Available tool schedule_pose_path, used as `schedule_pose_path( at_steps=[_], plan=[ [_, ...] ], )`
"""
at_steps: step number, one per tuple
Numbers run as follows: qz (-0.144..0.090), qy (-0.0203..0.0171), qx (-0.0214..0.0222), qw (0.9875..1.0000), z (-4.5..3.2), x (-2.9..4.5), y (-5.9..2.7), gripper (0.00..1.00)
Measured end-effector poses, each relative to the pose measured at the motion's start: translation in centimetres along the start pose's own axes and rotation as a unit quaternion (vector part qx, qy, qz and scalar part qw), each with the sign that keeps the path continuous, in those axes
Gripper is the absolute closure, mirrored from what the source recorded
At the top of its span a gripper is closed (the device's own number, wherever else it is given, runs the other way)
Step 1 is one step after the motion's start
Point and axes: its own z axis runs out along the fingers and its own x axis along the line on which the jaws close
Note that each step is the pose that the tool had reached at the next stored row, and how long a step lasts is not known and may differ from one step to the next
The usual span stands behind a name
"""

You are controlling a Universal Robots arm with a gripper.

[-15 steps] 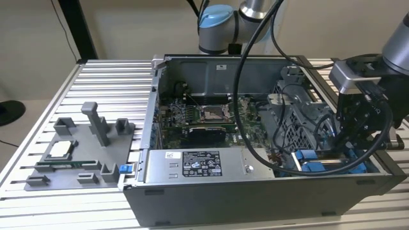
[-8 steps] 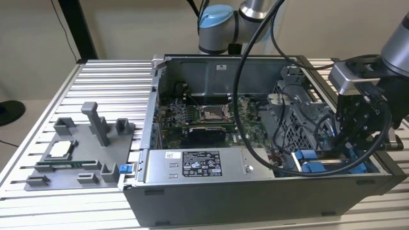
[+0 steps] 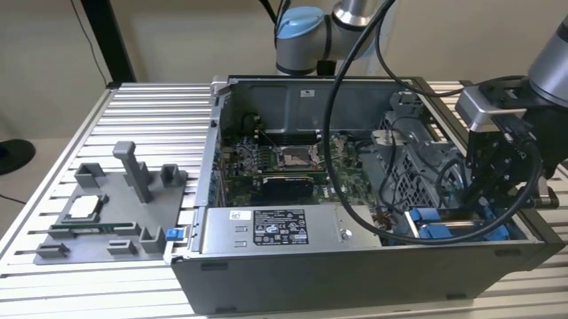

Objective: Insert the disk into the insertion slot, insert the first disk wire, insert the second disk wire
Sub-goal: 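Insert the first disk wire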

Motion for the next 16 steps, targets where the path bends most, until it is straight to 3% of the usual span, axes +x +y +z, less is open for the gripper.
schedule_pose_path(
  at_steps=[16],
  plan=[
    [0.0, -0.0005, -0.0001, 1.0, 0.0, 0.0, 0.0, 1.0]
  ],
)
